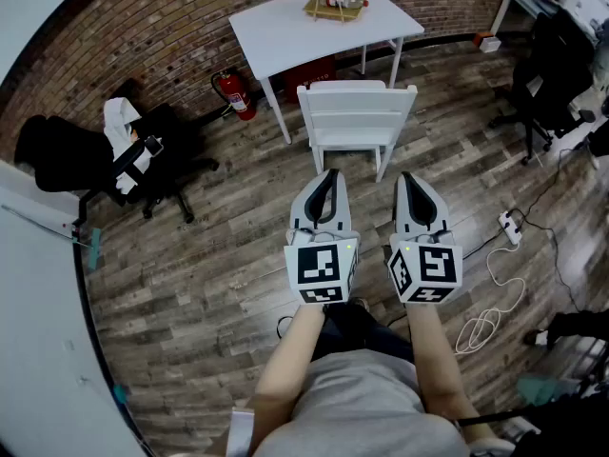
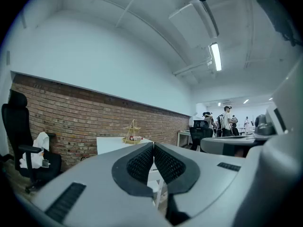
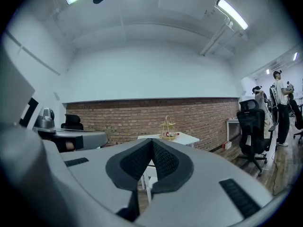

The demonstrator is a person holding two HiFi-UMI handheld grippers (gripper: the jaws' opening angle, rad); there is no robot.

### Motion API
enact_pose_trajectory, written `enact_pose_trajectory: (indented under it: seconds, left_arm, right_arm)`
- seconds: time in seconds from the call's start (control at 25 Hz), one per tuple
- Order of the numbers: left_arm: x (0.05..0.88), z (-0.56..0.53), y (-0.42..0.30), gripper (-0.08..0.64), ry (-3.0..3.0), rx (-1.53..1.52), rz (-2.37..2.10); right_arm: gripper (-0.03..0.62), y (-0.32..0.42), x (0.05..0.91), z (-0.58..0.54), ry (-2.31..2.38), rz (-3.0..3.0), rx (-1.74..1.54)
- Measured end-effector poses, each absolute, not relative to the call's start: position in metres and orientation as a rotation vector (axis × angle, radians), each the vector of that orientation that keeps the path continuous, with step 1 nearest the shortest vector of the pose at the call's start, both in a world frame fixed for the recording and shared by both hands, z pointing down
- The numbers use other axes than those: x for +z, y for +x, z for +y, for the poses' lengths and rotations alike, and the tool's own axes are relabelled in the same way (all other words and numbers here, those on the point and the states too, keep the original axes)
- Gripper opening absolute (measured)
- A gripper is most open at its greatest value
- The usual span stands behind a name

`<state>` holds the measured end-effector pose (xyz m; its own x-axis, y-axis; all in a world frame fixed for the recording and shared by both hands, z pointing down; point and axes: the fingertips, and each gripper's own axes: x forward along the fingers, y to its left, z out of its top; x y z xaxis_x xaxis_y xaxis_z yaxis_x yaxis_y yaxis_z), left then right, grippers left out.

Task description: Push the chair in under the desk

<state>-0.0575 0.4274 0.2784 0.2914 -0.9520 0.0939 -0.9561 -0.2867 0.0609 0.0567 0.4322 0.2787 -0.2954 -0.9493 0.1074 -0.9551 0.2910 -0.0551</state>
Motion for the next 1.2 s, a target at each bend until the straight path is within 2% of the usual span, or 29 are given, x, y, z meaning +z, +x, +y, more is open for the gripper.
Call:
enact_pose_trajectory:
  seconds: [0.8, 1.2]
  left_arm:
    - [0.284, 0.429, -0.049, 0.015, 2.438, 0.081, -1.825]
    - [0.293, 0.418, -0.041, 0.016, 2.394, 0.116, -1.875]
  right_arm:
    - [0.014, 0.063, 0.284, 0.433, 1.794, -2.512, 0.164]
    - [0.015, 0.093, 0.296, 0.418, 1.749, -2.512, 0.175]
